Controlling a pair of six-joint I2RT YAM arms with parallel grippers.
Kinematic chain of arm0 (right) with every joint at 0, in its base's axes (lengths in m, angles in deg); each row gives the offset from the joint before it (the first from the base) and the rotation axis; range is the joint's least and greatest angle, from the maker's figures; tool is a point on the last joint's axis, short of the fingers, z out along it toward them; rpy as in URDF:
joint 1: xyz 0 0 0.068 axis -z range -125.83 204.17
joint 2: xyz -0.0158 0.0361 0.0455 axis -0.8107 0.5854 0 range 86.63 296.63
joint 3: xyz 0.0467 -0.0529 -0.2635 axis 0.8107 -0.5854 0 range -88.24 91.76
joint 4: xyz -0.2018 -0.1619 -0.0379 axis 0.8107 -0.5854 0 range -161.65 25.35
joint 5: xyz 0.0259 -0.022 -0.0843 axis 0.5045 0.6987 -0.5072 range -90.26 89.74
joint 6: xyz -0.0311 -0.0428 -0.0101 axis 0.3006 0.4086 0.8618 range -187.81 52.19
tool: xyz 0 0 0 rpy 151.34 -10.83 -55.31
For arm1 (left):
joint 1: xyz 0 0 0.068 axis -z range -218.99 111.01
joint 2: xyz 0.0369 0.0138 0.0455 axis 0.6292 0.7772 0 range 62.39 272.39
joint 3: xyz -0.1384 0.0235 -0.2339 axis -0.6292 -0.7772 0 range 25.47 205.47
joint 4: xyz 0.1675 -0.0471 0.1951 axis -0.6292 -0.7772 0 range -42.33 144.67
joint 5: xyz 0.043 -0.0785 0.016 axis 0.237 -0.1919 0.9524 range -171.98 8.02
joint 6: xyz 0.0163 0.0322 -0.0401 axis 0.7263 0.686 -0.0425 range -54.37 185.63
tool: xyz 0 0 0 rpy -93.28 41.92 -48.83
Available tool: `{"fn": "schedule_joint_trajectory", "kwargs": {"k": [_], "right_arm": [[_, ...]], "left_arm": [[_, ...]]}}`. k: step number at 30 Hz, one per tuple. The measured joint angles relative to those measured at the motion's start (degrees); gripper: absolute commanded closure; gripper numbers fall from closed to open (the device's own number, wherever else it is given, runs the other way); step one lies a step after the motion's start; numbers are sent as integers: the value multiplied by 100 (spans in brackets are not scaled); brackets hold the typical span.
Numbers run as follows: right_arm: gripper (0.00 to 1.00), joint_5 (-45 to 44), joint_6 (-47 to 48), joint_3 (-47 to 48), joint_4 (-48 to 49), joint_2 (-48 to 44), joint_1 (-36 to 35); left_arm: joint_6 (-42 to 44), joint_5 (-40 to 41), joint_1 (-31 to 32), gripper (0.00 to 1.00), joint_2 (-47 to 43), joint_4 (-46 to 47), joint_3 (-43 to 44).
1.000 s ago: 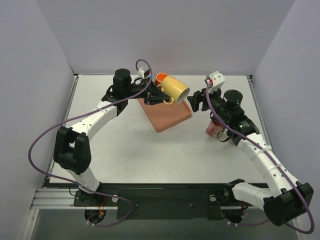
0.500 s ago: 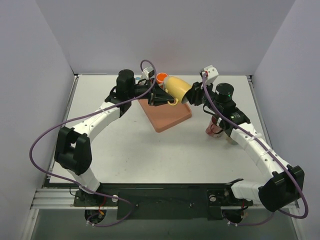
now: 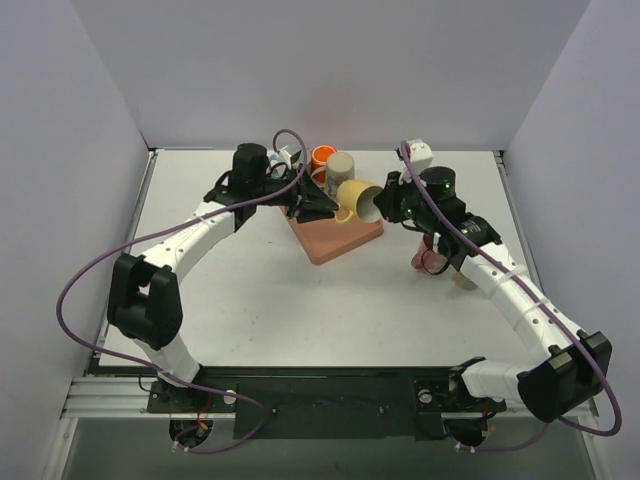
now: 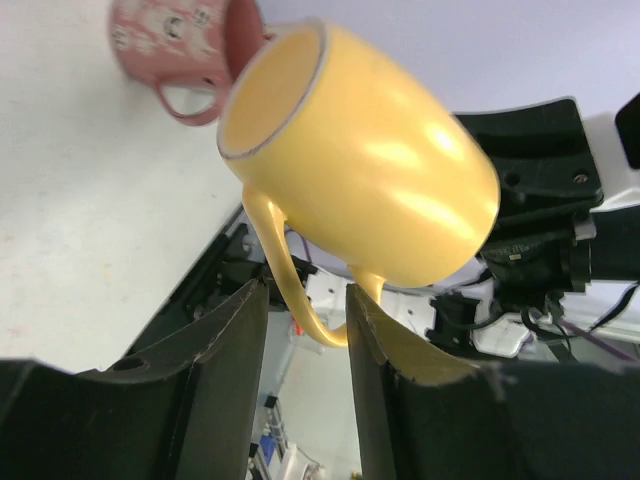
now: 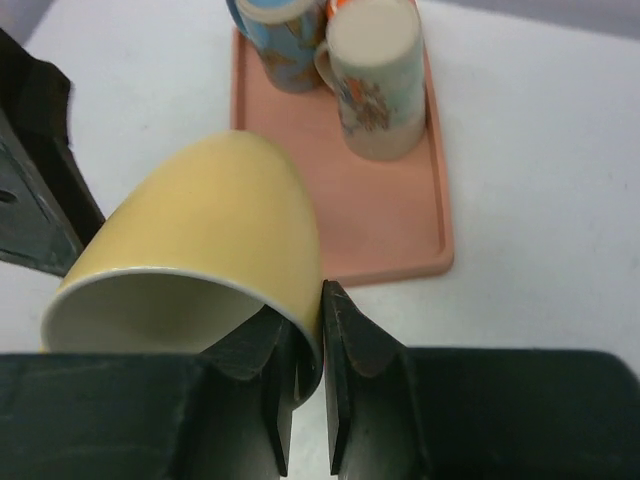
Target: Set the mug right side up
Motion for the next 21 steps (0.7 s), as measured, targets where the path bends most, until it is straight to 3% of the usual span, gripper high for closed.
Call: {"fn": "schedule_joint_trajectory", "kwargs": {"k": [6,13,21], "right_arm": [[100,-957,-402,-442,-1047,-170,-422],[100,-1471,-1091,-614,-2140,-203,-754],[100,-1875,-1738,-1056,-2767,-116,-1045]], "left_arm": [[1440,658,-409,50,2,-1355,118],[3088,1541,-531,49,46,-2645,562],[4566,2203,-487,49,46,-3169,1209]]}}
